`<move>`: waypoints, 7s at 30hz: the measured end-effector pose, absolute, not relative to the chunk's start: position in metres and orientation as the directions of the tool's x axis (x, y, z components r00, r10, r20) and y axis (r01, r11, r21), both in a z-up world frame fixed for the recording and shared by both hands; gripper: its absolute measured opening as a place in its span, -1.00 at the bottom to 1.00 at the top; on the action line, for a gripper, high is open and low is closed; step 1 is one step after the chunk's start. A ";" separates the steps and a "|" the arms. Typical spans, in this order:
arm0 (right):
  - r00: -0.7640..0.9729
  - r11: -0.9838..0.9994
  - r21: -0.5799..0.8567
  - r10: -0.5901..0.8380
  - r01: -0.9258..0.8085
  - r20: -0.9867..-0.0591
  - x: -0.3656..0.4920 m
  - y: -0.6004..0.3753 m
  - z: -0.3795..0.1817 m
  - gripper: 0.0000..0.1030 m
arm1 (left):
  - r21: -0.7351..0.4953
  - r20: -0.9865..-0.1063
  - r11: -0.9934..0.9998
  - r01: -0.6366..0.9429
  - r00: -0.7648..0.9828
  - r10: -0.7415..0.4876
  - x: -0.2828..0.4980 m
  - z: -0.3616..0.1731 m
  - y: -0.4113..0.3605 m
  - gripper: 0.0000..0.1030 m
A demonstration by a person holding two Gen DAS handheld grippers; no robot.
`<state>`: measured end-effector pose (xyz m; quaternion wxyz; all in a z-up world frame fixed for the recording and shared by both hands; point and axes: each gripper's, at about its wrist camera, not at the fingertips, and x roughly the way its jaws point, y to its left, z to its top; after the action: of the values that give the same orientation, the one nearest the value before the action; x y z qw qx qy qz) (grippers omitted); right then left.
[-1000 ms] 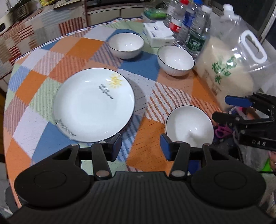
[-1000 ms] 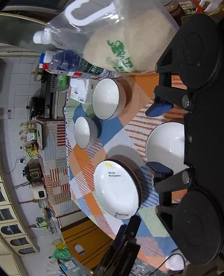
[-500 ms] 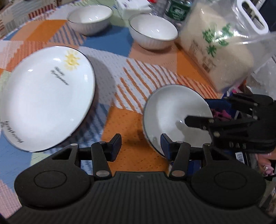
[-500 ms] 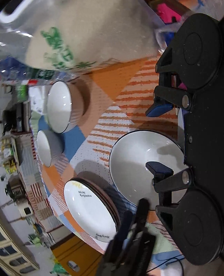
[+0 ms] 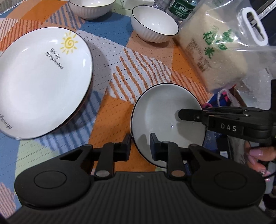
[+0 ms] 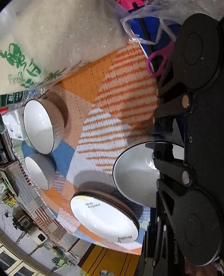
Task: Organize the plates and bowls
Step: 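Lift the bowl, set it beside the plate stack, open both grippers, then move both grippers to the bowl by the tissue box and grasp its rim, then lift the second bowl and carry it toward the first bowl, then lower the second bowl into the first bowl and open both grippers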
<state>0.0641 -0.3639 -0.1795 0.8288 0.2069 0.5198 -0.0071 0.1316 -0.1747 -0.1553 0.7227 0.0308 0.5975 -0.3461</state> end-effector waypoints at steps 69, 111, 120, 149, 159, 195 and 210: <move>0.746 0.935 -0.313 -0.087 -0.167 -0.660 0.133 -0.321 -0.147 0.14 | -0.365 -0.790 0.825 0.432 0.325 -0.520 0.245 -0.071 -0.197 -0.06; 0.635 0.883 -0.268 0.043 -0.385 -0.771 0.188 -0.323 -0.183 -0.81 | -0.447 -0.828 0.792 0.416 0.143 -0.542 0.310 -0.163 -0.281 -0.76; 0.655 0.909 -0.214 0.080 -0.357 -0.752 0.165 -0.316 -0.176 -0.35 | -0.341 -0.879 0.813 0.472 0.145 -0.454 0.296 -0.177 -0.278 -0.87; 0.609 0.945 0.163 -0.044 0.282 -0.792 0.149 -0.387 -0.180 -0.61 | -0.332 -0.888 0.815 0.475 0.135 -0.440 0.269 -0.152 -0.254 -0.87; 0.655 0.950 0.259 0.086 0.173 -0.751 0.111 -0.366 -0.118 -0.61 | -0.320 -0.883 0.820 0.474 0.163 -0.439 0.226 -0.082 -0.200 -0.85; 0.481 0.958 0.259 0.287 -0.125 -0.829 0.056 -0.246 -0.130 -0.64 | -0.315 -0.949 0.913 0.258 -0.060 -0.310 0.134 -0.133 -0.058 -0.81; 0.475 0.969 0.139 0.223 -0.207 -0.851 0.060 -0.229 -0.147 -0.71 | -0.268 -0.962 0.930 0.253 -0.114 -0.247 0.139 -0.153 -0.065 -0.65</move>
<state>0.0601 -0.2288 -0.1472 0.8587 0.0083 0.4968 0.1251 0.1390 -0.0646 -0.1526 0.6657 0.0022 0.7223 -0.1875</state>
